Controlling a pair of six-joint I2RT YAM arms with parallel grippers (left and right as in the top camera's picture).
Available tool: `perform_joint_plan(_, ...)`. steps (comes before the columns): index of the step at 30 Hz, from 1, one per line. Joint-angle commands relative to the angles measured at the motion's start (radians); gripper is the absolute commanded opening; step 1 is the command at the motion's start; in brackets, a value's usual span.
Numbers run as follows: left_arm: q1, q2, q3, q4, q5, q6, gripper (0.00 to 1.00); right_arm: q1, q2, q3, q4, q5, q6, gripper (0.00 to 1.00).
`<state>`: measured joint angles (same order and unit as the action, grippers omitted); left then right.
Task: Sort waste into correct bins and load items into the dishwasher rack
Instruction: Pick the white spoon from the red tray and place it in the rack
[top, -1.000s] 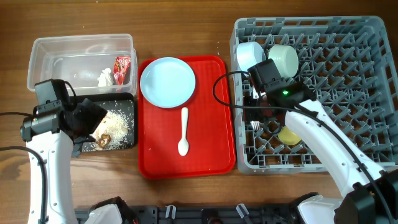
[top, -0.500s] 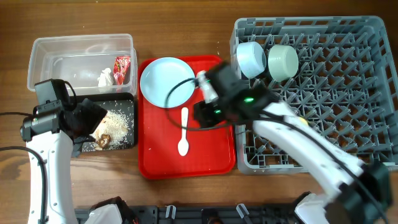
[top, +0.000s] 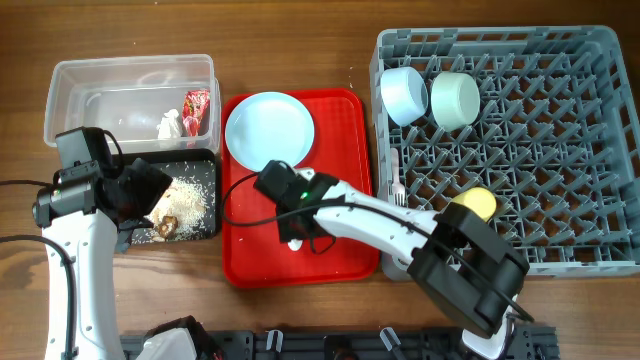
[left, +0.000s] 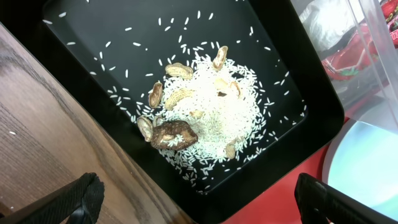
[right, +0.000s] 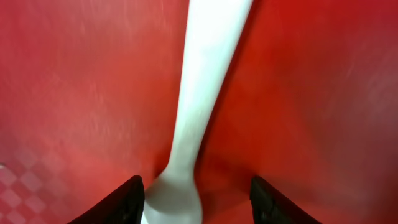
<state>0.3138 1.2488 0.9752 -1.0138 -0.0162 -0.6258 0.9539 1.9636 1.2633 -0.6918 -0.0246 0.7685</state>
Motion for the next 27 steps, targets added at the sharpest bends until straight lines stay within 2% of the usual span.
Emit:
perform_joint_plan(1, 0.005, -0.009, 0.003, 0.0, 0.008, 0.016, 1.0, 0.046, 0.027, 0.003, -0.009, -0.014, 0.073, 0.56)
perform_joint_plan(7, 0.005, -0.009, 0.003, -0.001, 0.008, 0.016, 1.0, 0.053, 0.038, 0.002, -0.019, -0.028, 0.104, 0.53)
perform_joint_plan(16, 0.005, -0.009, 0.003, -0.002, 0.008, 0.016, 1.0, 0.053, 0.042, 0.002, -0.033, -0.025, 0.126, 0.29)
perform_joint_plan(21, 0.005, -0.009, 0.003, -0.005, 0.008, 0.016, 1.0, 0.035, 0.033, 0.003, -0.064, -0.025, 0.126, 0.24)
perform_joint_plan(23, 0.005, -0.009, 0.003, -0.004, 0.008, 0.016, 1.0, 0.018, 0.0, 0.003, -0.086, -0.026, 0.11, 0.08)
perform_joint_plan(24, 0.005, -0.009, 0.003, -0.004, 0.008, 0.016, 1.0, 0.016, -0.014, 0.003, -0.08, -0.025, 0.084, 0.04)
perform_joint_plan(27, 0.005, -0.009, 0.003, -0.004, 0.008, 0.016, 1.0, 0.016, -0.031, 0.003, -0.069, -0.063, 0.029, 0.04)
